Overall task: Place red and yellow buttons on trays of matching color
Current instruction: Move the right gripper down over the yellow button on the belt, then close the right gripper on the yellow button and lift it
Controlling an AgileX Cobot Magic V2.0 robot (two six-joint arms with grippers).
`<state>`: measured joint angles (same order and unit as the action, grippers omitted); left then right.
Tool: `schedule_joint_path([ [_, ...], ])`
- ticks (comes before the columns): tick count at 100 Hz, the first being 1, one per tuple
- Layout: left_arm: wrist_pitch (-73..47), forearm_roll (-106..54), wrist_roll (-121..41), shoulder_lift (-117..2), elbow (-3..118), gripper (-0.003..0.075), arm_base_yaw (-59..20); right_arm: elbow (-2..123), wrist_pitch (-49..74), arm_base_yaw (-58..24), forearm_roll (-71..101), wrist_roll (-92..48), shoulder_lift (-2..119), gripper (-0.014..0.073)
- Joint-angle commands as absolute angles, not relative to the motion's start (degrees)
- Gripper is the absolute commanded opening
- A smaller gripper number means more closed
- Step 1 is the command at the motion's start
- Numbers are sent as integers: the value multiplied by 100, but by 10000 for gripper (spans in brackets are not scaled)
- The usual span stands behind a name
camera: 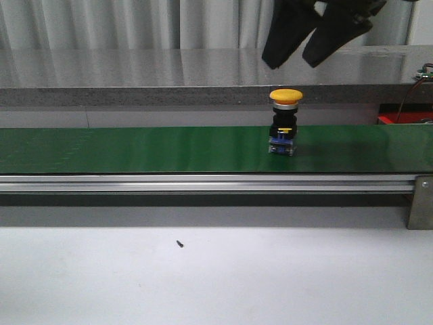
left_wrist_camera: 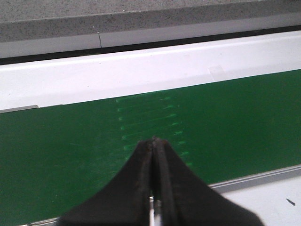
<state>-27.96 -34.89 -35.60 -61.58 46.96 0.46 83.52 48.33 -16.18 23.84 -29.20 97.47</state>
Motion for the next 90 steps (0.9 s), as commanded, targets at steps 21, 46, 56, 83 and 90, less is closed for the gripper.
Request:
schedule_joint_path([
  [21,-2522,-3664,-3556,-6042,4855,-20,14,8485,4416,-1622,1400,-2470,9932,571],
  [46,-2563,-3664,-3556,-6042,4855,-20,14,8485,4778,-1622,1286,-2371,10073,521],
  [56,-2563,-3664,-3556,-6042,4855,-20,14,8485,4859,-1622,1286,-2371,10073,407],
  [83,-2563,-3664,-3556,-6042,4855,-20,14,8668,5308,-1428,1277,-2241,9820,219],
  [90,-2573,-3664,-3556,-6042,4855,-20,14,8668,5333,-1232,1277,-2229,9572,219],
])
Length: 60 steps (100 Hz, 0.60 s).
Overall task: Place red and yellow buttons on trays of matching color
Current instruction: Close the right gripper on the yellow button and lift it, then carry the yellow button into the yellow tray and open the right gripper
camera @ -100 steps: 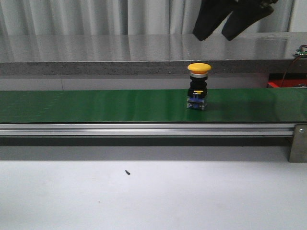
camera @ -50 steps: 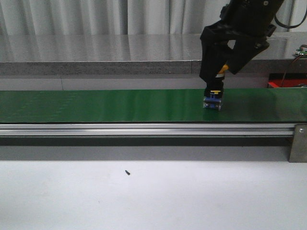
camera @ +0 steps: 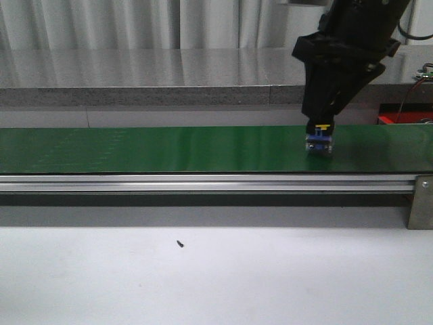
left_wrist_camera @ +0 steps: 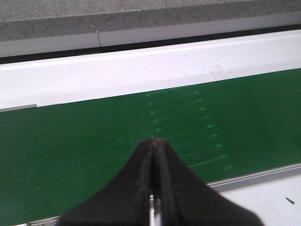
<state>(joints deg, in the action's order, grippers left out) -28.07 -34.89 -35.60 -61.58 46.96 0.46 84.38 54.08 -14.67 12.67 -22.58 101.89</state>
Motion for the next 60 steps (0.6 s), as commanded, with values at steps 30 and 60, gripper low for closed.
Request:
schedule_joint_path([
  [30,-2575,-3664,-3556,-6042,4855,-20,14,8368,5813,368,1304,-2224,8536,219],
  [60,-2585,-3664,-3556,-6042,4855,-20,14,7146,5811,2358,1683,-2213,8061,219],
])
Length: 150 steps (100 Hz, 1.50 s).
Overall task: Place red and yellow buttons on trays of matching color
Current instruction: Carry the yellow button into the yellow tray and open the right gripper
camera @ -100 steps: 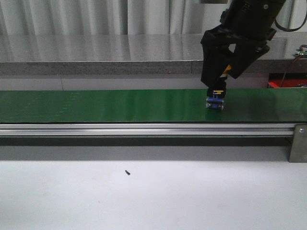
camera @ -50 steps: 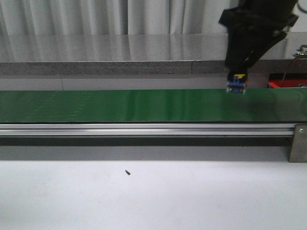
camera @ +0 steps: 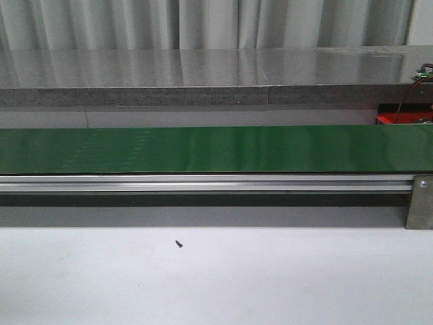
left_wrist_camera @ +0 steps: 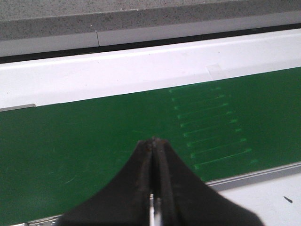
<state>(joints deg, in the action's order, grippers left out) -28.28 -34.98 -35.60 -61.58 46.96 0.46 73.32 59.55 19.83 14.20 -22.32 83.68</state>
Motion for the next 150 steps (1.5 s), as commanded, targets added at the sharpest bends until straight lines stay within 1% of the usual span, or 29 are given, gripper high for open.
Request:
schedule_joint_path([
  [1,-2585,-3664,-3556,-6042,4855,-20,14,7113,5769,2421,1690,-2204,8044,219],
  [17,-2585,-3664,-3556,-6042,4855,-20,14,6361,5045,2867,1861,-2167,7946,219],
  [32,-2585,-3664,-3556,-6042,4855,-20,14,5811,4586,2972,1861,-2080,7946,219],
  [51,-2585,-3664,-3556,-6042,4855,-20,14,5425,4251,3126,1840,-1935,7946,219],
  [99,-2585,-3664,-3556,-6042,4855,-20,14,4961,3694,3144,1737,-1935,8294,219],
  [143,-2585,-3673,-3556,-6042,4855,-20,14,4905,3602,3144,1731,-1935,8677,219],
  [150,-2585,-3673,-3556,-6042,4855,-20,14,4908,3602,3144,1719,-1935,8677,237],
])
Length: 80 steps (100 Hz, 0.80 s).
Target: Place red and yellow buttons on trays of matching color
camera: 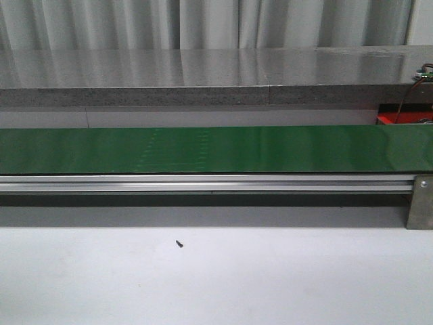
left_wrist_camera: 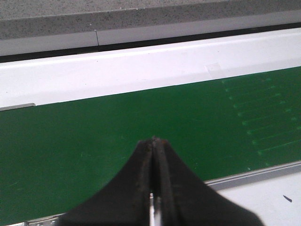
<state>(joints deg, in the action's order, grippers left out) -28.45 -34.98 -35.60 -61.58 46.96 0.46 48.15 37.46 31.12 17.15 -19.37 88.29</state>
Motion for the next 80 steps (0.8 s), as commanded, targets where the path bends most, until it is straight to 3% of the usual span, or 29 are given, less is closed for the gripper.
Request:
schedule_joint_path([
  [1,-2585,-3673,-3556,-6042,4855,-20,14,4908,3602,3144,1719,-1935,8677,244],
  [22,-2585,-3673,-3556,-6042,4855,-20,14,4920,3630,3144,1724,-1881,8628,439],
  [58,-2585,-3673,-3556,-6042,4855,-20,14,4991,3491,3022,1824,-1733,7738,446],
  [80,-2585,-3673,-3556,-6042,4855,-20,14,5210,3452,2137,1827,-1739,7035,446],
])
